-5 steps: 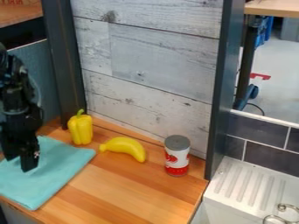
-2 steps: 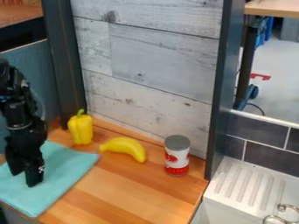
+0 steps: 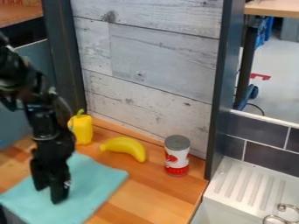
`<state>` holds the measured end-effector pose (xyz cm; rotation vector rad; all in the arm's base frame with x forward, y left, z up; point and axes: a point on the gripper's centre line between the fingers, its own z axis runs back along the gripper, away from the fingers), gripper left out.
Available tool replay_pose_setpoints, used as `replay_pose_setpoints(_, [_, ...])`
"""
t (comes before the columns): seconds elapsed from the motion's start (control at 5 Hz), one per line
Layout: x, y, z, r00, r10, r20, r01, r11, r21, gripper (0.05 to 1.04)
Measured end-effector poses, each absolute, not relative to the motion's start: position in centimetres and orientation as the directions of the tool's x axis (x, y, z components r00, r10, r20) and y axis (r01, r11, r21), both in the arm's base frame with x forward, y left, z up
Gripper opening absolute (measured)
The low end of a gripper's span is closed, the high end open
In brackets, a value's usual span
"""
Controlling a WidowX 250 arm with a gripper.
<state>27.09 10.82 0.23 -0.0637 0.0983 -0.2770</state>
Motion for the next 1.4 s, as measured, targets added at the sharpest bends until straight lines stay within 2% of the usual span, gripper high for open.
replay_pose_setpoints(0.4, [30.4, 2.2, 0.3, 0.925, -0.357, -0.128, 0.34, 0.93, -0.14, 1.001])
replay_pose_setpoints(0.6, [30.2, -0.5, 0.5, 0.905, -0.394, -0.162, 0.368, 0.914, -0.17, 1.001])
replay_pose_setpoints(0.8, [28.8, -1.9, 0.6, 0.892, -0.405, -0.199, 0.373, 0.911, -0.178, 1.001])
replay_pose_setpoints(1.0, [28.4, -2.3, 0.7, 0.9, -0.39, -0.193, 0.359, 0.916, -0.179, 1.001])
replay_pose_setpoints(1.4, [29.1, -1.1, 3.4, 0.95, -0.294, -0.103, 0.277, 0.948, -0.155, 1.001])
